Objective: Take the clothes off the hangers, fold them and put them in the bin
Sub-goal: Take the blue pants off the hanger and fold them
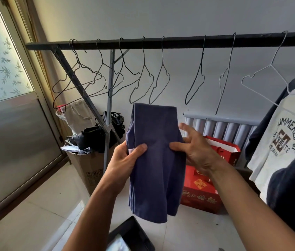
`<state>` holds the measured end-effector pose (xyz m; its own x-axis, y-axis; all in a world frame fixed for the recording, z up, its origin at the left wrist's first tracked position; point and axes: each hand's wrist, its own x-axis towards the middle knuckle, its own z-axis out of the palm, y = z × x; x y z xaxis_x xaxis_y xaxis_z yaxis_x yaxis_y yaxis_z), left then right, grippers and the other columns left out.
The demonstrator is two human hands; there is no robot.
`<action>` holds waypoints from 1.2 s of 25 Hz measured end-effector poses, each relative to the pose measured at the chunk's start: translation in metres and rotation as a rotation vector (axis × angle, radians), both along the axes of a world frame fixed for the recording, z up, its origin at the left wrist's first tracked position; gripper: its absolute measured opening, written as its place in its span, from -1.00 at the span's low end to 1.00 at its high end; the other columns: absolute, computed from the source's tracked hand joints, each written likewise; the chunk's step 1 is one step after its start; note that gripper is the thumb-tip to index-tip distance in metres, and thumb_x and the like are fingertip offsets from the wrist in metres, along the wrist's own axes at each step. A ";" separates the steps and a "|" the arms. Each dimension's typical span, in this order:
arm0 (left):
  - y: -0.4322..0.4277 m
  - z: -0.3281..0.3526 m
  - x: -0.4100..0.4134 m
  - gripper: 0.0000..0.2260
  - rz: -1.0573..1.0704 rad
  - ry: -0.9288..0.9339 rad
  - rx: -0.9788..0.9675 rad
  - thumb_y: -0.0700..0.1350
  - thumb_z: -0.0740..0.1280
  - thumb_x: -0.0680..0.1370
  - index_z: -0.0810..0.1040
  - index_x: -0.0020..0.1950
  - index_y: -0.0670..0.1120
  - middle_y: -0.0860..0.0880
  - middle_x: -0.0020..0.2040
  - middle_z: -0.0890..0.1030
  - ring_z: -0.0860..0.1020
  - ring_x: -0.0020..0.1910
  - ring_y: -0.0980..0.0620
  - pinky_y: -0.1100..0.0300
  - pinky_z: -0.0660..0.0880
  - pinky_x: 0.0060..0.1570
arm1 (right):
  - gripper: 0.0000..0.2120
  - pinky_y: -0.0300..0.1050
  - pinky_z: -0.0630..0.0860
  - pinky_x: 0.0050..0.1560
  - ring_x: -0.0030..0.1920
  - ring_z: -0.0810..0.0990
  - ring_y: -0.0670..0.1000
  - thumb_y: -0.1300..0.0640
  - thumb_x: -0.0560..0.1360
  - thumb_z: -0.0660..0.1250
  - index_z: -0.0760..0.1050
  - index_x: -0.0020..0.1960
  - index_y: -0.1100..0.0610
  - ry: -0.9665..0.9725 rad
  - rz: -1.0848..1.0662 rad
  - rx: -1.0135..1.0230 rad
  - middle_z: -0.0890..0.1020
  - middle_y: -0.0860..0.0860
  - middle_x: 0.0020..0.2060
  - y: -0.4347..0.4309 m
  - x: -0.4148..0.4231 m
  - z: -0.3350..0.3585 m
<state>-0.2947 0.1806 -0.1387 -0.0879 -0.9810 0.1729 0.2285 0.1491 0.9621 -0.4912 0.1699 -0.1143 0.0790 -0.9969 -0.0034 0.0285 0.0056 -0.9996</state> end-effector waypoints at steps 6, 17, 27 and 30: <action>0.002 0.007 0.008 -0.90 0.045 -0.110 -0.030 -0.22 0.30 0.59 0.61 0.01 -0.14 -0.03 -0.16 0.72 0.67 -0.14 0.08 0.27 0.56 -0.22 | -0.37 -0.21 0.60 -0.04 0.00 0.67 0.01 0.39 0.53 0.28 0.18 0.51 0.06 0.051 -0.076 -0.109 0.68 0.06 -0.01 -0.002 0.003 -0.004; 0.008 0.006 -0.019 -0.88 0.414 -0.751 -0.359 -0.18 0.37 0.49 0.50 0.00 -0.11 0.04 -0.07 0.53 0.43 -0.11 0.03 0.41 0.31 -0.17 | -0.65 -0.05 0.62 0.04 -0.02 0.66 -0.09 -0.11 0.51 0.35 0.56 0.22 0.04 0.356 0.017 -0.292 0.69 -0.03 -0.03 0.023 0.050 -0.009; 0.007 -0.003 -0.010 -0.76 0.334 -0.373 -0.214 -0.24 0.37 0.50 0.59 0.11 0.02 0.03 -0.06 0.61 0.57 -0.17 0.12 0.15 0.52 -0.11 | -0.83 -0.03 0.60 -0.07 -0.12 0.71 0.05 0.15 0.55 0.30 0.63 0.03 0.18 -0.320 -0.107 0.124 0.72 0.13 -0.13 0.014 0.038 -0.019; 0.005 -0.013 0.003 -0.59 0.336 -0.225 0.110 0.13 0.38 0.49 0.50 0.24 -0.07 -0.04 0.08 0.62 0.59 0.06 0.04 0.08 0.53 0.09 | -0.81 -0.11 0.52 -0.18 -0.21 0.70 -0.01 0.14 0.55 0.26 0.63 -0.03 0.19 -0.411 -0.061 0.198 0.72 0.12 -0.19 0.017 0.031 -0.009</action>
